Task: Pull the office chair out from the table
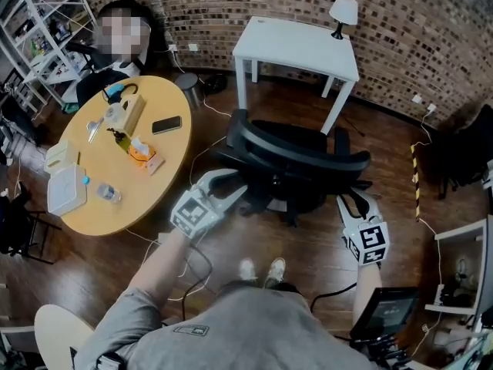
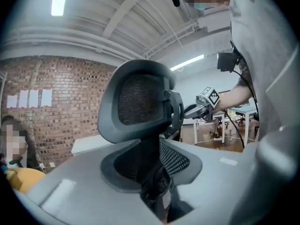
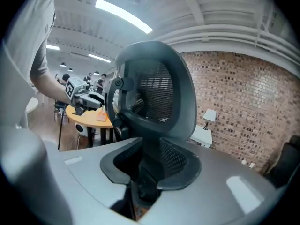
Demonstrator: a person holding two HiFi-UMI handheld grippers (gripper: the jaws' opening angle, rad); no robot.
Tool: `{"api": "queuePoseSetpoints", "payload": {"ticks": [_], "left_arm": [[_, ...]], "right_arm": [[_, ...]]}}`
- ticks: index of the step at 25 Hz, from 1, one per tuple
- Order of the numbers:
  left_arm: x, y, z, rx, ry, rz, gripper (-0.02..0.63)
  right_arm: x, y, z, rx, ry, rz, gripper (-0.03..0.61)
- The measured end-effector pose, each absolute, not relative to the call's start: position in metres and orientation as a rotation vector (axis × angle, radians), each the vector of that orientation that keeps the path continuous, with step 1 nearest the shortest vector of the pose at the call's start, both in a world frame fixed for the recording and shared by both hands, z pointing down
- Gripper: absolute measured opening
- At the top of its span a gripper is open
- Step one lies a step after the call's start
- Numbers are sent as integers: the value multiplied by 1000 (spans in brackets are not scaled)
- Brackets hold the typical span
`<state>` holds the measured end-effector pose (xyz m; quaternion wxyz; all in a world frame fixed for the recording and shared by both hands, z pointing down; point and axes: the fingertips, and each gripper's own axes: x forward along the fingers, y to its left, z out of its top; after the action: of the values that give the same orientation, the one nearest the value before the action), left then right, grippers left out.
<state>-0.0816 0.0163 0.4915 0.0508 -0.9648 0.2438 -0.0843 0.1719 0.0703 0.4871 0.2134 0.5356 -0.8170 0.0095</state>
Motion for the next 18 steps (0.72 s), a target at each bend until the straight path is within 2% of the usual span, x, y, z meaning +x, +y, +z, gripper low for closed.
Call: {"api": "queuePoseSetpoints", "payload": {"ticks": [4, 11, 18], "left_arm": [[-78, 27, 482, -2972, 728, -185, 21], [-65, 51, 467, -2978, 734, -132, 3], [-45, 84, 459, -2961, 797, -101, 2]], "right_arm": [[134, 78, 469, 1446, -2425, 68, 15], [79, 95, 455, 1245, -2573, 7, 14], [75, 123, 446, 1163, -2645, -36, 14]]}}
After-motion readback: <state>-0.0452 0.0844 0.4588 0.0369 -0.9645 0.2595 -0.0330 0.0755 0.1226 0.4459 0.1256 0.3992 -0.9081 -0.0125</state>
